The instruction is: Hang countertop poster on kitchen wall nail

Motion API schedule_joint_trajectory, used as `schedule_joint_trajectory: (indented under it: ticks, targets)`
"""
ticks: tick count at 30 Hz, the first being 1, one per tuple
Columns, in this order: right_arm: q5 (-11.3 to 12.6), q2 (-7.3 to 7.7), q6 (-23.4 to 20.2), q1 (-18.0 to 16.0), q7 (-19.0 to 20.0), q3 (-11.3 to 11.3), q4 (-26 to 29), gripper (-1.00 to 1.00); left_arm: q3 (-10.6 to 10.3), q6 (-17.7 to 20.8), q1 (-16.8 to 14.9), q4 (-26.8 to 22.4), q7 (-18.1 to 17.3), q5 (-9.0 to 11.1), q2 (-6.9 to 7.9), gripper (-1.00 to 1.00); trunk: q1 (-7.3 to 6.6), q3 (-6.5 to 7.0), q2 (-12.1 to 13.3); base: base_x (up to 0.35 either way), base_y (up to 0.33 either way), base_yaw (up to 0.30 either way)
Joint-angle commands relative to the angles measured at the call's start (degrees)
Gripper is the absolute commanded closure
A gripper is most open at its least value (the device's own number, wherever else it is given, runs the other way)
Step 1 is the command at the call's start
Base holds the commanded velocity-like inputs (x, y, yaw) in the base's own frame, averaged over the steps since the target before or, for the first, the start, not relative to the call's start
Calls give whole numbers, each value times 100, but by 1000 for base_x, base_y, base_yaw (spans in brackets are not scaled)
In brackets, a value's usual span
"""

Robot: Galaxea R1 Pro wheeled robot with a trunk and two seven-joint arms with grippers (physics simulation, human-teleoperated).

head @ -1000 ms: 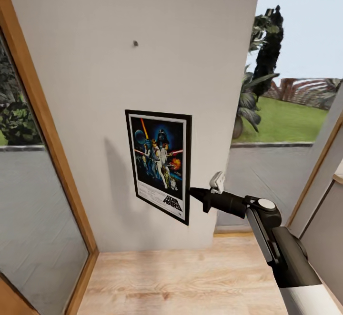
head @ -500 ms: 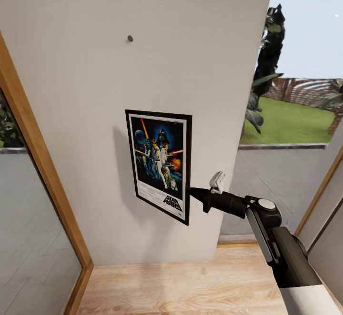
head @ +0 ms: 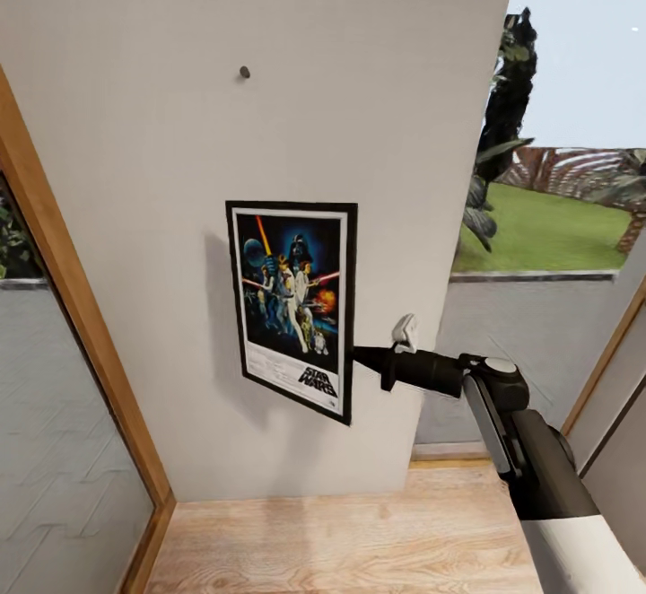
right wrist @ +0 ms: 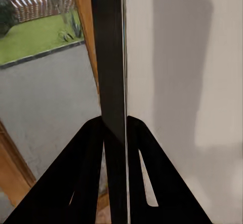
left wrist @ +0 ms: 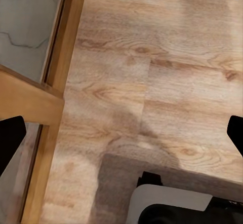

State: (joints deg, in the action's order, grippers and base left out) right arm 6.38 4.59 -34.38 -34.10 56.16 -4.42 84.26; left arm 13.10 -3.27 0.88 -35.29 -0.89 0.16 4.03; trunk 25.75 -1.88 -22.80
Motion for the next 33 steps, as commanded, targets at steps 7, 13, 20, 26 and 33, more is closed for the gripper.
schedule_joint_trajectory:
  ticks: [7, 13, 20, 26, 33]
  targets:
    - [548, 2, -1125, -885, 242, -7, -2, 100, 9, -143, 0, 2, -10, 2, 0, -100, 4, -12, -12, 0, 0, 0]
    - [953, 22, -1812, -1615, 279, -1, -10, 100, 9, -176, 0, 5, -8, 2, 1, -100, 4, -12, -12, 0, 0, 0]
    - [1656, 31, -2206, -2911, 294, -1, -441, 100, 9, -189, 0, 13, -8, 2, 1, -100, 4, -12, -12, 0, 0, 0]
    - [1733, -20, -2223, -3962, 574, -60, -1625, 100, 9, -191, 0, 13, -8, 2, 1, -100, 4, -12, -12, 0, 0, 0]
    - [1734, -104, -2226, -4405, 671, -83, -2365, 100, 9, -191, 0, 13, -8, 0, 1, -100, 4, -12, -12, 0, 0, 0]
